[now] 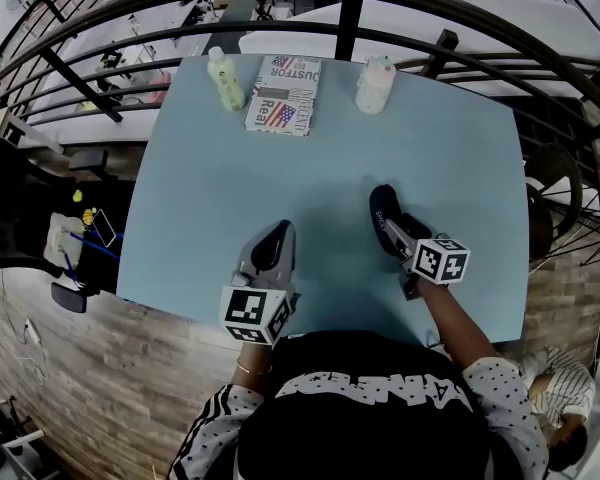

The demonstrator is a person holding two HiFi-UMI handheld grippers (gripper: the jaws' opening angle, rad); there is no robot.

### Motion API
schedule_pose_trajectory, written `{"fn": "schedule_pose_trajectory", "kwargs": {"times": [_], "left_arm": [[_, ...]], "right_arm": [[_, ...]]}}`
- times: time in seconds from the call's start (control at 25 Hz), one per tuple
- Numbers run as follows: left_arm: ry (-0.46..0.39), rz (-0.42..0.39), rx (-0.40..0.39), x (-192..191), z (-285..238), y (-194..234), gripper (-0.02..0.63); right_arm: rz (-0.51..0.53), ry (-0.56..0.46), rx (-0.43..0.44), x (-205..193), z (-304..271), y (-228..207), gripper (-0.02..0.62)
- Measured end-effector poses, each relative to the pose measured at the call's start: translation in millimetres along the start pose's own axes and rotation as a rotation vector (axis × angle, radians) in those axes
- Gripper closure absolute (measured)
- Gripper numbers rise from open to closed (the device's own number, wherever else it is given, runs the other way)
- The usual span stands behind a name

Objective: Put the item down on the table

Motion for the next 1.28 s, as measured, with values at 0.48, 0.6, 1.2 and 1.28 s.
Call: {"fn": "schedule_pose_trajectory", "kwargs": {"times": [0.48,0.6,1.2,1.28], "left_arm": [[0.019,-0.025,-0.037,2,-4,-9,0.606],[0.04,-0.025,-0.046,2,-5,-13,0.606],[0.014,-0.068,-0.05,12,-5,-25,0.606],[0.013,-0.069,-0.052,12,-5,-25,0.606]], "right_arm": [[-0.028,-0.07,-0.025,6,17,-11,0.356],[-0.018,-0.091,-0.016,9,22,-9,0.36],[-0.016,-0.363,0.036,41,70,14,0.595],[-0.011,-0.371,0.04,43,73,16,0.595]]}}
Point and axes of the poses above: the fingertips, and each gripper's own axes: z backward along the fingers, y to its left, x out of its top, the point moved 6 cm from there along z, backward along the fingers, and after that the axes turned 10 degrees about -x, right-handed, at the moved point
